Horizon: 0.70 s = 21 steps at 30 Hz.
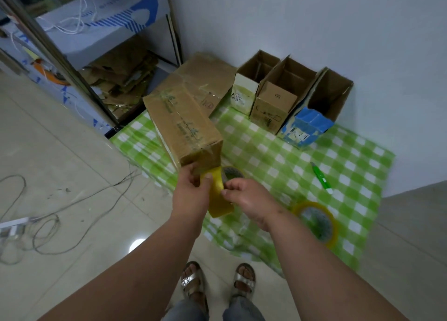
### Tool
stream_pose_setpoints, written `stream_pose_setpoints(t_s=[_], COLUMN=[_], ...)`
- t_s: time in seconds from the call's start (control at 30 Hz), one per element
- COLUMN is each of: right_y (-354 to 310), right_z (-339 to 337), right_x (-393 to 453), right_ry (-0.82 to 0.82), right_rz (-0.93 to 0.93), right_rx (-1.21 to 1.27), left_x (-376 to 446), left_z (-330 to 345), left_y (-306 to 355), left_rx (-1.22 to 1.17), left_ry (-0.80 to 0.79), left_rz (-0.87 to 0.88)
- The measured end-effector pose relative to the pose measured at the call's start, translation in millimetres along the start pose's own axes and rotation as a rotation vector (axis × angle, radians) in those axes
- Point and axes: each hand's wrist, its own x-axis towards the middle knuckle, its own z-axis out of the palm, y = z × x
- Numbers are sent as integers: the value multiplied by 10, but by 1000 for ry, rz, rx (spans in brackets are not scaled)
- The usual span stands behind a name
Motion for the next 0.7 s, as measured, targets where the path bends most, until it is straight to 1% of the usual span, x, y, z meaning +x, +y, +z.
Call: stream_pose_setpoints(t_s=[0.1, 0.17, 0.23, 0.3, 0.4, 0.47, 0.53, 0.63, 0.7], right_y=[58, 120, 216, 365, 646, 816, 955, 1100, 1175], right_z=[-117, -220, -356, -532, -808, -960, -1073, -1247, -1370], right_x=[-14, -18, -11, 14, 81, 139, 201, 279, 326], right_ry=[-38, -14, 83, 224, 403, 450, 465, 509, 509], right_rz=[11, 29, 35, 58, 159, 232, 305, 377, 426], right_rx=[-33, 5, 23, -36, -112, -161, -228, -293, -362], left_x=[-47, -45, -37, -33, -57, -85, -105, -115, -117], left_z=[116, 166, 206, 258, 352, 422, 485, 563, 593], left_y=[17, 43, 62, 64, 51, 55, 64, 78, 81], left_rx=[-116, -183, -233, -292, -357, -358, -366, -375, -388], left_ry=[5, 32, 69, 109, 172, 230, 273, 306, 317], left_rz=[-55, -96, -124, -154, -187, -186, -184, -170, -158])
